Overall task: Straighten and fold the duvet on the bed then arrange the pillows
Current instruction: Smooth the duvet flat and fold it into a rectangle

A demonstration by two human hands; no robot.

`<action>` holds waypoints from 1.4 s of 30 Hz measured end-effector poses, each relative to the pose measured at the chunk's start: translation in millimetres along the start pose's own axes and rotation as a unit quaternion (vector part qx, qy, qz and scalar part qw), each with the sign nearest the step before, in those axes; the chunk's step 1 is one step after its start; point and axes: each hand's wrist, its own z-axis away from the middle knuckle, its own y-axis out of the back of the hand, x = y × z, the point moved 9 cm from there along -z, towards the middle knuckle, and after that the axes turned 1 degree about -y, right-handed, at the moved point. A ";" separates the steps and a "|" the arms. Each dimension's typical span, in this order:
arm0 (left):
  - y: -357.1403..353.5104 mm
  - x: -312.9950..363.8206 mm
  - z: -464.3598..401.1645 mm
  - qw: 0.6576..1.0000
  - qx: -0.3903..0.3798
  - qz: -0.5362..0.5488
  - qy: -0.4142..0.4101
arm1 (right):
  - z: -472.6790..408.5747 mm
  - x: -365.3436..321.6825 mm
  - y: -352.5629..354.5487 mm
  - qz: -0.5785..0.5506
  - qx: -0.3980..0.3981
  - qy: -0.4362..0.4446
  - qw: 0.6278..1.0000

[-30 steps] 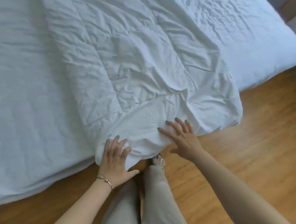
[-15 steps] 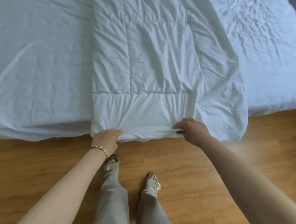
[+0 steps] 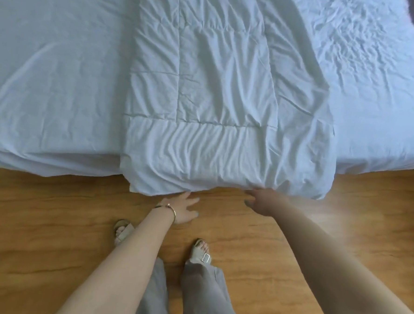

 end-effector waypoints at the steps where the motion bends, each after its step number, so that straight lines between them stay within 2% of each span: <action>1: -18.0 -5.3 9.0 0.997 -0.025 0.068 0.009 | 2.8 -11.4 -10.6 -0.032 -0.013 0.009 0.999; 4: -47.0 -24.5 40.4 0.976 -0.007 0.213 0.039 | 17.0 -57.4 -40.6 -0.129 -0.034 0.040 0.990; 8: -59.3 -59.6 71.9 0.972 0.027 0.225 0.067 | 30.0 -120.7 -72.0 -0.143 -0.077 0.052 0.985; 12: -50.5 -111.3 114.2 0.953 0.113 0.256 0.115 | 47.2 -177.7 -84.0 -0.154 -0.104 0.037 0.982; 16: -81.0 -176.1 153.7 0.934 0.098 0.303 0.162 | 66.8 -247.1 -84.7 -0.048 -0.127 0.055 0.989; 18: -100.4 -211.6 173.0 0.922 0.085 0.337 0.170 | 71.5 -291.4 -90.5 0.018 -0.158 0.074 0.985; 21: -108.7 -260.5 209.2 0.905 0.065 0.381 0.179 | 77.7 -364.8 -78.7 0.097 -0.163 0.107 0.976; 23: -102.7 -301.4 237.7 0.881 0.078 0.420 0.205 | 80.4 -418.4 -70.8 0.123 -0.160 0.138 0.970; 26: -82.2 -367.2 280.4 0.825 0.148 0.484 0.252 | 85.4 -502.2 -56.6 0.155 -0.154 0.172 0.961; 30: -68.6 -433.1 313.2 0.700 0.225 0.616 0.281 | 95.5 -624.6 -28.4 0.182 -0.143 0.234 0.944; 31: -64.8 -446.6 317.1 0.678 0.236 0.634 0.286 | 93.6 -651.9 -23.9 0.176 -0.148 0.242 0.943; 34: -47.8 -485.9 317.1 0.650 0.240 0.661 0.288 | 77.4 -719.6 -20.2 0.202 -0.171 0.244 0.933; 39: 16.5 -598.4 336.0 0.620 0.265 0.674 0.302 | 43.5 -856.0 -2.2 0.312 -0.220 0.297 0.875; 42: 66.7 -672.3 360.8 0.611 0.294 0.650 0.342 | 17.8 -959.0 48.9 0.279 -0.208 0.298 0.889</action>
